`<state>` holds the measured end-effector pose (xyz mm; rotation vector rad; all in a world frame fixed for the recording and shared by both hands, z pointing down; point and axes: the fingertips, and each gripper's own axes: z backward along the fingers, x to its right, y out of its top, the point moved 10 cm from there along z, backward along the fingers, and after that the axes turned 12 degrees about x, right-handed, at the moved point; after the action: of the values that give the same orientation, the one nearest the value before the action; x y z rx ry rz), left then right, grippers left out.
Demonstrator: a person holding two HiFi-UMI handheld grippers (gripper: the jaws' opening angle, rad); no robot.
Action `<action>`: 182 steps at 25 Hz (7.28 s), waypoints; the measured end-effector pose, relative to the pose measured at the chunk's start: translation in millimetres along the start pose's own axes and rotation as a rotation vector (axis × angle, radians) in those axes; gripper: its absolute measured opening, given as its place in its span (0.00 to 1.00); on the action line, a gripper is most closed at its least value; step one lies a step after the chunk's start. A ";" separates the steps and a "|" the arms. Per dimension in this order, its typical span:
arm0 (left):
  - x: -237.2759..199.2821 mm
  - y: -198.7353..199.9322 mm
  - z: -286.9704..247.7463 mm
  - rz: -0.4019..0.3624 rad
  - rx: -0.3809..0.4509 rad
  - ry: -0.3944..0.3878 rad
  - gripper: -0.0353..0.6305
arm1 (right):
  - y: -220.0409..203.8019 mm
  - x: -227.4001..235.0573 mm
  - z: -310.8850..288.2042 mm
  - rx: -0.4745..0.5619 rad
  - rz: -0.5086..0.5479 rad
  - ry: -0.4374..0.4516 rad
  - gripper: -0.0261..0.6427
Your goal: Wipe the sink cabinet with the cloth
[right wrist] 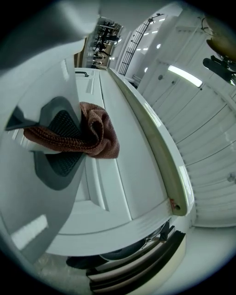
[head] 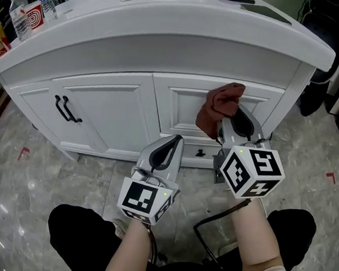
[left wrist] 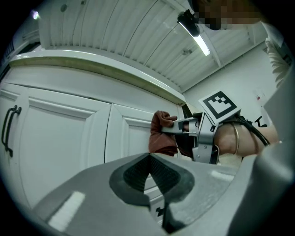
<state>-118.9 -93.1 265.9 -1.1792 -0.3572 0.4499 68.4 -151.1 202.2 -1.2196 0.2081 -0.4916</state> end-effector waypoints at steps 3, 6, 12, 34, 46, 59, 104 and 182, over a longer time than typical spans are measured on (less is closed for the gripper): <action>9.6 -1.8 -2.8 -0.003 -0.007 -0.012 0.06 | 8.5 18.3 12.5 0.010 0.026 -0.053 0.18; 20.7 -2.4 -9.0 -0.005 -0.006 -0.028 0.06 | 15.4 40.0 24.5 0.012 0.055 -0.115 0.18; 45.4 -9.3 -22.3 0.007 -0.014 -0.073 0.06 | 24.1 67.2 43.0 0.011 0.033 -0.180 0.18; -40.6 -33.0 41.5 0.027 -0.079 0.114 0.06 | -74.0 -88.1 -20.0 -0.089 -0.157 0.136 0.17; -38.0 -42.6 32.8 0.069 -0.075 0.082 0.06 | -83.3 -61.7 -11.3 -0.090 -0.104 -0.008 0.18; -14.2 -44.5 9.2 0.080 -0.067 0.036 0.06 | -64.1 -35.2 14.3 -0.063 -0.003 -0.073 0.17; 40.9 -65.6 -15.6 0.129 -0.052 -0.042 0.06 | -58.4 15.9 61.1 -0.044 -0.007 -0.170 0.17; -54.0 -118.8 53.8 0.124 -0.204 0.159 0.06 | -214.7 -63.6 20.5 -0.290 -0.164 0.065 0.18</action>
<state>-173.9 -114.8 394.0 -1.4323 -0.1958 0.4315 -32.6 -159.0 402.9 -1.5129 0.2422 -0.6609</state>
